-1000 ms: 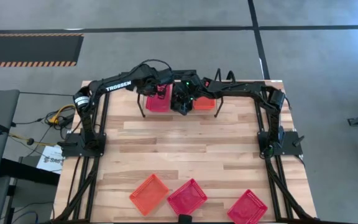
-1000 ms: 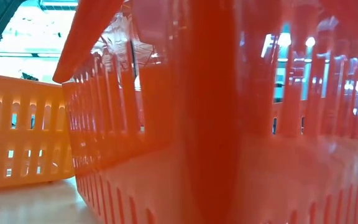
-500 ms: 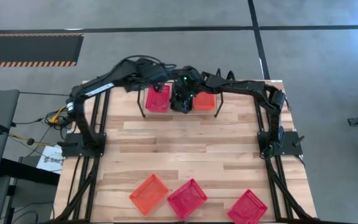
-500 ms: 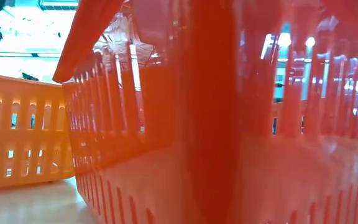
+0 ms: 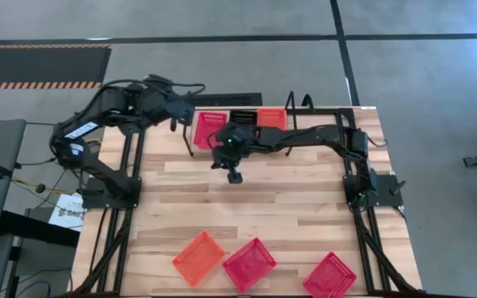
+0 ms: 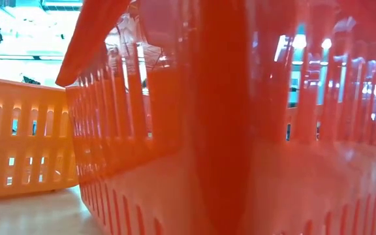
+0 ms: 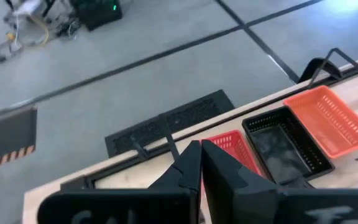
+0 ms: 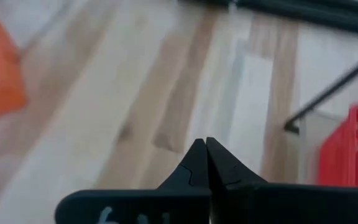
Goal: Stack baskets on shelf by color
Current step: Put the top red bin on the shelf
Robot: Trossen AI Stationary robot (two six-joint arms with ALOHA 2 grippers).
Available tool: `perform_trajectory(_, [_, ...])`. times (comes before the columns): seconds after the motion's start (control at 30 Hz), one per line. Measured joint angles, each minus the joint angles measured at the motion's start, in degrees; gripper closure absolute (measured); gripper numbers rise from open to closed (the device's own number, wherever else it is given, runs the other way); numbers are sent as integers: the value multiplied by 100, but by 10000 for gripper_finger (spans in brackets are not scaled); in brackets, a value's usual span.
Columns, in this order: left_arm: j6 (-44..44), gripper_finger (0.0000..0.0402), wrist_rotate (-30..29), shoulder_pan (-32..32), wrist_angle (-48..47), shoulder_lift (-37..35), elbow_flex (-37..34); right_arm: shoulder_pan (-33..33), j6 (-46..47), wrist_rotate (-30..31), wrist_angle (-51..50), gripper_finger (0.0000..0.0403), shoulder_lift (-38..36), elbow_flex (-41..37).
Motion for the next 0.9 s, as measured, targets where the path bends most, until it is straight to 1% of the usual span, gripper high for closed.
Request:
perform_trajectory(0.2, [102, 401, -128, -199, 0, -81, -3, -109, 14, 59, -115, 403, 615, 265])
perform_trajectory(0.37, [172, 401, -134, -233, 3, -75, -3, -133, -13, 57, -132, 403, 889, 642])
perform_trajectory(0.47, [170, 401, -130, -233, 3, -75, -7, -159, -116, 109, -215, 403, 905, 756])
perform_trajectory(0.6, [174, 401, -129, -231, 3, -75, -7, -250, -314, 382, -224, 403, 888, 869])
perform_trajectory(0.9, [174, 401, 37, -231, 3, -75, -7, -628, -452, 479, -243, 403, 892, 876])
